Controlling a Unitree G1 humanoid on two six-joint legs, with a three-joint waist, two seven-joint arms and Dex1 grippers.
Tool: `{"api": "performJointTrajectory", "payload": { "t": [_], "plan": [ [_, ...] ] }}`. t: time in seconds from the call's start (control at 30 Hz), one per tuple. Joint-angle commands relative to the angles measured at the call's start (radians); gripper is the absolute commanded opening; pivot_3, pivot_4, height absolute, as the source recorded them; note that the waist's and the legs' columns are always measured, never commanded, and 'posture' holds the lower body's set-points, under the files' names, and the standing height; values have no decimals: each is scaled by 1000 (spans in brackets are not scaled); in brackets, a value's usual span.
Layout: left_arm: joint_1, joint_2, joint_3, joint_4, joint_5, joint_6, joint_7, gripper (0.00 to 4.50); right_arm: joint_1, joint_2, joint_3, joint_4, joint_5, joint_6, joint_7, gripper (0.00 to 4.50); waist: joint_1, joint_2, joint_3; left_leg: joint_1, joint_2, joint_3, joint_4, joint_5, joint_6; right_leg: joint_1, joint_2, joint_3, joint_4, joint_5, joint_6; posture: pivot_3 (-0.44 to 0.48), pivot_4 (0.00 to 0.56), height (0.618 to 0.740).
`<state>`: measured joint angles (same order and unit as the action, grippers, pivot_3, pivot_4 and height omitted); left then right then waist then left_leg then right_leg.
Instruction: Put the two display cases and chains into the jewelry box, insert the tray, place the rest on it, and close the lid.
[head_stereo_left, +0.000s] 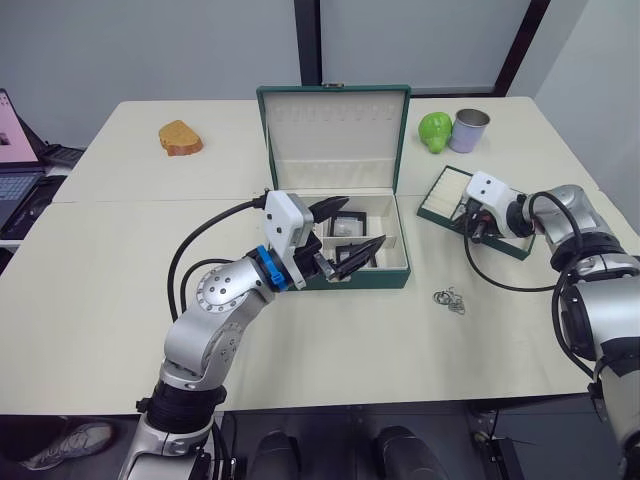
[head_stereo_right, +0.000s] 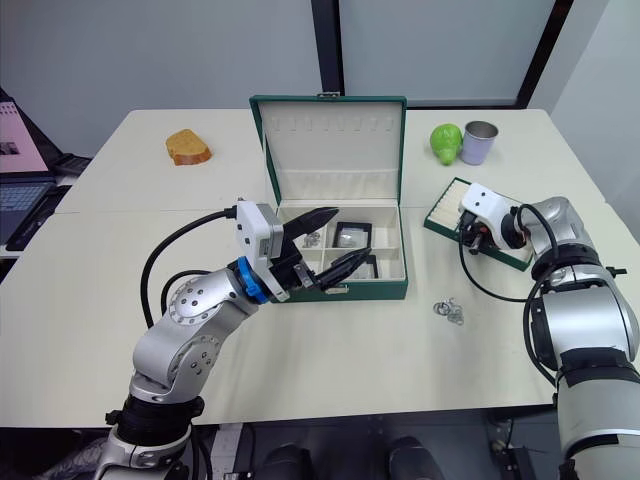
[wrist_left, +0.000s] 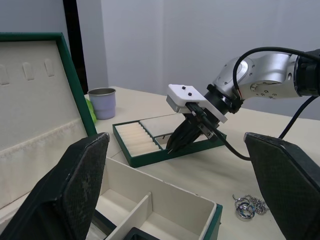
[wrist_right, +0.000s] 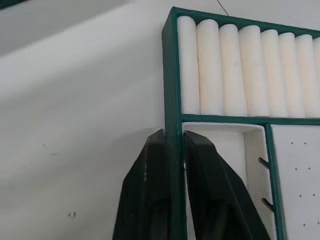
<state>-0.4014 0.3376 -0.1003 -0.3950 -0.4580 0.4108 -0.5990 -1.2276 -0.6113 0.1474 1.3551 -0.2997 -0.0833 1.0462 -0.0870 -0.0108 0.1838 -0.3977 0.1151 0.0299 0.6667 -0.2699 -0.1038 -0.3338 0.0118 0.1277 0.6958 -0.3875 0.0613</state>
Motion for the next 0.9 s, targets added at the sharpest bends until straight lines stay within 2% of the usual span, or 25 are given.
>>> {"api": "performJointTrajectory", "payload": {
  "t": [0.03, 0.27, 0.47, 0.9],
  "plan": [
    [-17, -4, 10, -39, -4, -8, 5, 4500, 1, -27, -37, -10, 34, 3, 48, 1509, 0, 0, 0, 0, 0, 0, 0, 0, 0, 0, 0, 0, 0, 0, 0, 0, 150, 740],
    [-14, -4, 10, -39, -7, -9, 2, 4500, 38, -60, -58, -13, 47, -11, 51, 3323, 3, 0, 0, 0, 0, 0, 0, 0, 0, 0, 0, 0, -1, 0, 0, 0, 150, 740],
    [-9, 5, 5, -38, -6, -14, -16, 4500, 68, -73, -100, -12, 81, 2, 27, 3323, 2, 0, 0, 0, 0, 0, -1, 0, 0, 0, 0, 0, -1, 0, 0, 0, 150, 740],
    [11, 23, -13, -47, -2, -18, -57, 4500, 89, -73, -136, -17, 103, -4, 7, 272, 2, 0, 0, 0, 0, 0, -1, 0, 0, 0, 0, 0, -2, 0, 0, 0, 150, 740]
  ]
}}
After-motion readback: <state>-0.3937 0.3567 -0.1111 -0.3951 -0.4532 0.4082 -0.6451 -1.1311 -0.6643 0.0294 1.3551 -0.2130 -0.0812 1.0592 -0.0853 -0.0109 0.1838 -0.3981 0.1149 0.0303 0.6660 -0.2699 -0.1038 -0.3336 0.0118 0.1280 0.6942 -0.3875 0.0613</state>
